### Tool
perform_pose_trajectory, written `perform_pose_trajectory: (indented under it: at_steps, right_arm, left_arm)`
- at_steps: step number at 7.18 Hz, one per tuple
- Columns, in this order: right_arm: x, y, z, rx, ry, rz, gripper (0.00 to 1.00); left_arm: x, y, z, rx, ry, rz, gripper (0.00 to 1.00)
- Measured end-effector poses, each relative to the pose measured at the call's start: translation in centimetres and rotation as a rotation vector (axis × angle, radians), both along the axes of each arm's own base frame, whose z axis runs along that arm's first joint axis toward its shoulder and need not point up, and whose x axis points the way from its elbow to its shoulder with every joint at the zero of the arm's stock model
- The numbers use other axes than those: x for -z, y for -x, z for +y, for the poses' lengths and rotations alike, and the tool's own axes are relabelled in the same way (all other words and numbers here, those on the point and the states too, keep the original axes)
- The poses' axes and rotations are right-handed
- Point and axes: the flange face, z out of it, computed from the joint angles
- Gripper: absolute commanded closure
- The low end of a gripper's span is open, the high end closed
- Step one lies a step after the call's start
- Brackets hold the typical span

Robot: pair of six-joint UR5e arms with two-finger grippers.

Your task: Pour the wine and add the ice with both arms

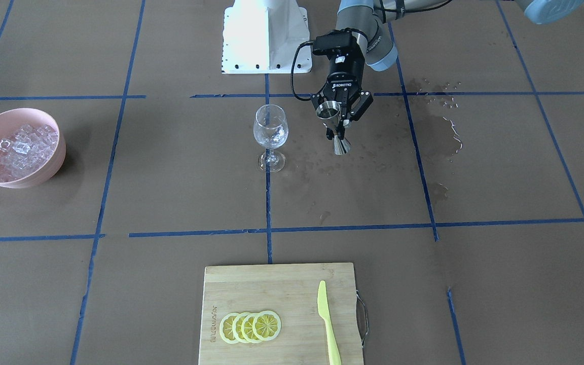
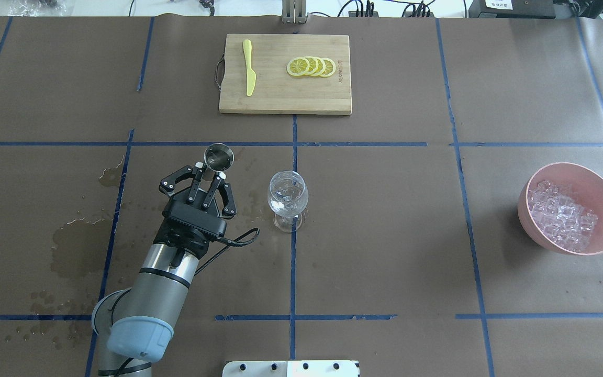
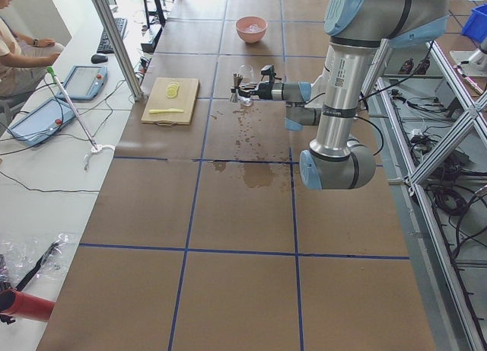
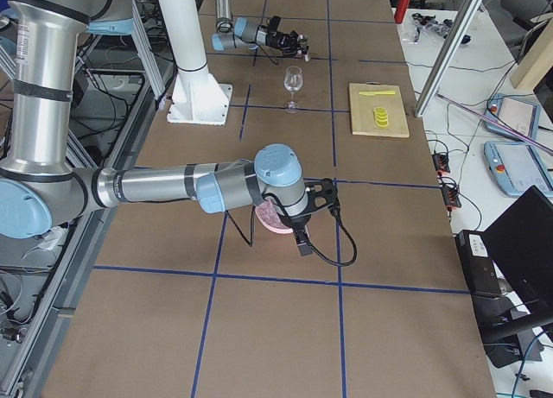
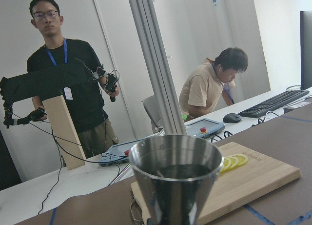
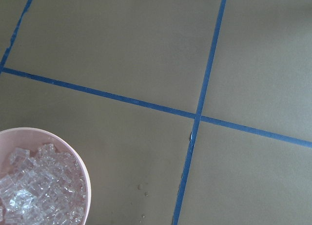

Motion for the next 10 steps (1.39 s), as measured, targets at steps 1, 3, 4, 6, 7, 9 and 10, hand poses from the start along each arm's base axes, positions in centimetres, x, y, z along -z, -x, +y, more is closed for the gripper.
perform_pose_trajectory:
  at_steps: [1,3,4,6,7,9,10]
  right_arm:
    - [0.0,0.0,0.0,0.0,0.001,0.0,0.0]
    - [-0.2,0.0,0.1,-0.002,0.005,0.0,0.0]
    - [-0.3,-0.1,0.2,-0.003,0.008,0.0,0.0]
    - [-0.5,-0.2,0.5,-0.006,0.013,-0.001,0.0]
    - [-0.5,-0.2,0.5,-0.007,0.014,-0.002,0.0]
    - [-0.6,-0.3,0.6,-0.008,0.017,-0.004,0.0]
    - [-0.7,-0.3,0.7,-0.009,0.019,-0.005,0.0]
  left_arm:
    - [0.9,-0.5,0.0,0.0,-0.01,-0.053,1.0]
    - [2.7,-1.7,0.3,-0.006,-0.023,-0.109,1.0]
    - [3.7,-2.3,0.7,-0.013,-0.032,-0.14,1.0]
    - [4.6,-2.9,1.1,-0.017,-0.058,-0.225,1.0]
    - [4.6,-3.0,1.2,-0.014,-0.073,-0.281,1.0]
    - [4.8,-2.9,1.1,0.011,-0.105,-0.406,1.0]
    - [5.0,-2.8,1.1,0.019,-0.123,-0.469,1.0]
